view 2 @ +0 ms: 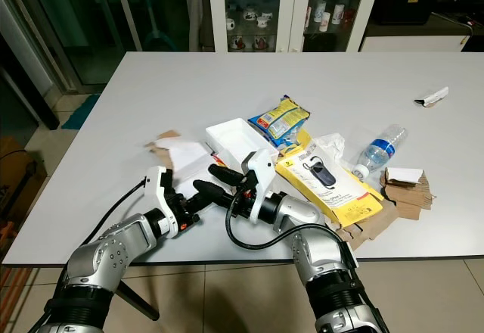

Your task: Picking trash to rubbish bin

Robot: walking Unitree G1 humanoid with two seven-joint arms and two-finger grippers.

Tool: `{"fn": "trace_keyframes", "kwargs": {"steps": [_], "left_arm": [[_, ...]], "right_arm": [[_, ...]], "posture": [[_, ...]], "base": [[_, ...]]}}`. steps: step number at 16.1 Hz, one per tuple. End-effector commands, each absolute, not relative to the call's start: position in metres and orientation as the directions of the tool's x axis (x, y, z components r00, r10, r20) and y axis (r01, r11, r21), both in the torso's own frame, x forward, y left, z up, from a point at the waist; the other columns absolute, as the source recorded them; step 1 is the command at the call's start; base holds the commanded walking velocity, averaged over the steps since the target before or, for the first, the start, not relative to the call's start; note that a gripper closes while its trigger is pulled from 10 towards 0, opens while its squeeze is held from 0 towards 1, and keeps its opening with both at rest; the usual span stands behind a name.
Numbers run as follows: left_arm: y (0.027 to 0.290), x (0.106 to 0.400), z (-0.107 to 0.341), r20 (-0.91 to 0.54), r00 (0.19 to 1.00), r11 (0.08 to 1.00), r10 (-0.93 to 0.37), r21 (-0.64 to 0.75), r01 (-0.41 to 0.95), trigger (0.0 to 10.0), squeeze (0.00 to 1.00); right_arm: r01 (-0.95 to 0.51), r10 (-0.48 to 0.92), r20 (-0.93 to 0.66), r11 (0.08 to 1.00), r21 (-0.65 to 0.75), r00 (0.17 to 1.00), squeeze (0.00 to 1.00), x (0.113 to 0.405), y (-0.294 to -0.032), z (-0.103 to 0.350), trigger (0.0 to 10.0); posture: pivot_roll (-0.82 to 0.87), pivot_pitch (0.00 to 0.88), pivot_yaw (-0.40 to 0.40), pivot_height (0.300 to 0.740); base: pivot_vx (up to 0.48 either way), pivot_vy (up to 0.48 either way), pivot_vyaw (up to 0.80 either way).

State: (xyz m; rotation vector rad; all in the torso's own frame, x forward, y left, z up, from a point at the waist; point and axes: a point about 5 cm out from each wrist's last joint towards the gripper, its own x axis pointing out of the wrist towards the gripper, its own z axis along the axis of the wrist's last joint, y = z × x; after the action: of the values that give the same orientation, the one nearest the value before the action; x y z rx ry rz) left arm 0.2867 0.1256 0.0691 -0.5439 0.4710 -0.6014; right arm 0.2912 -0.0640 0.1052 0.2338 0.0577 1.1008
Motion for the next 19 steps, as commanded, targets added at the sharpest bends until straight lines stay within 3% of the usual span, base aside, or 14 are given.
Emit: {"fn": "trace_keyframes", "kwargs": {"steps": [1, 7, 8, 9, 10, 12, 15, 17, 19], "left_arm": [[0.125, 0.291, 0.078, -0.243, 0.741, 0.713, -0.626, -0.563, 0.418, 0.0, 0.0], [0.111, 0.303, 0.121, -0.122, 0.764, 0.713, -0.634, -0.473, 0.517, 0.0, 0.0], [0.106, 0.306, 0.141, -0.05, 0.759, 0.703, -0.649, -0.419, 0.574, 9.0, 0.0], [0.102, 0.309, 0.157, -0.004, 0.769, 0.724, -0.639, -0.34, 0.6, 10.0, 0.0], [0.101, 0.31, 0.162, 0.008, 0.773, 0.731, -0.635, -0.319, 0.603, 10.0, 0.0], [0.098, 0.317, 0.178, 0.027, 0.813, 0.803, -0.581, -0.144, 0.579, 10.0, 0.0], [0.099, 0.323, 0.186, 0.066, 0.857, 0.848, -0.512, -0.124, 0.516, 10.0, 0.0], [0.1, 0.326, 0.187, 0.09, 0.88, 0.87, -0.466, -0.135, 0.474, 0.0, 0.0], [0.097, 0.327, 0.187, 0.091, 0.882, 0.874, -0.463, -0.116, 0.471, 0.0, 0.0]], "right_arm": [[-0.882, 0.892, 0.077, 0.422, 0.21, 0.446, 0.0, 0.293, -0.063, 0.108, 10.0], [-0.882, 0.893, 0.074, 0.421, 0.212, 0.444, 0.0, 0.293, -0.063, 0.107, 10.0], [-0.882, 0.893, 0.074, 0.422, 0.212, 0.445, 0.0, 0.293, -0.063, 0.107, 10.0], [-0.881, 0.892, 0.074, 0.422, 0.213, 0.445, 0.0, 0.293, -0.063, 0.107, 10.0], [-0.881, 0.892, 0.074, 0.423, 0.213, 0.446, 0.0, 0.293, -0.063, 0.107, 10.0], [-0.88, 0.891, 0.073, 0.424, 0.215, 0.448, 0.0, 0.293, -0.063, 0.107, 10.0], [-0.873, 0.884, 0.072, 0.438, 0.212, 0.462, 0.0, 0.295, -0.063, 0.107, 10.0], [-0.868, 0.879, 0.072, 0.449, 0.212, 0.472, 0.0, 0.296, -0.065, 0.106, 10.0], [-0.867, 0.877, 0.073, 0.452, 0.212, 0.475, 0.0, 0.297, -0.065, 0.106, 10.0]], "posture": [[0.09, 0.018, -0.004, 0.74], [0.09, 0.015, -0.008, 0.74], [0.09, 0.015, -0.008, 0.74], [0.09, 0.012, -0.008, 0.74], [0.09, 0.012, -0.008, 0.74], [0.09, 0.012, -0.007, 0.74], [0.09, 0.011, -0.005, 0.74], [0.09, 0.007, -0.005, 0.74], [0.08, 0.006, -0.003, 0.74]], "base": [[0.0, 0.0, 0.0], [0.0, 0.0, 0.0], [0.0, 0.0, 0.0], [0.0, 0.0, 0.0], [0.0, 0.0, 0.0], [0.0, 0.0, 0.0], [0.0, 0.0, 0.0], [0.0, 0.0, 0.0], [0.0, 0.0, 0.0]]}}
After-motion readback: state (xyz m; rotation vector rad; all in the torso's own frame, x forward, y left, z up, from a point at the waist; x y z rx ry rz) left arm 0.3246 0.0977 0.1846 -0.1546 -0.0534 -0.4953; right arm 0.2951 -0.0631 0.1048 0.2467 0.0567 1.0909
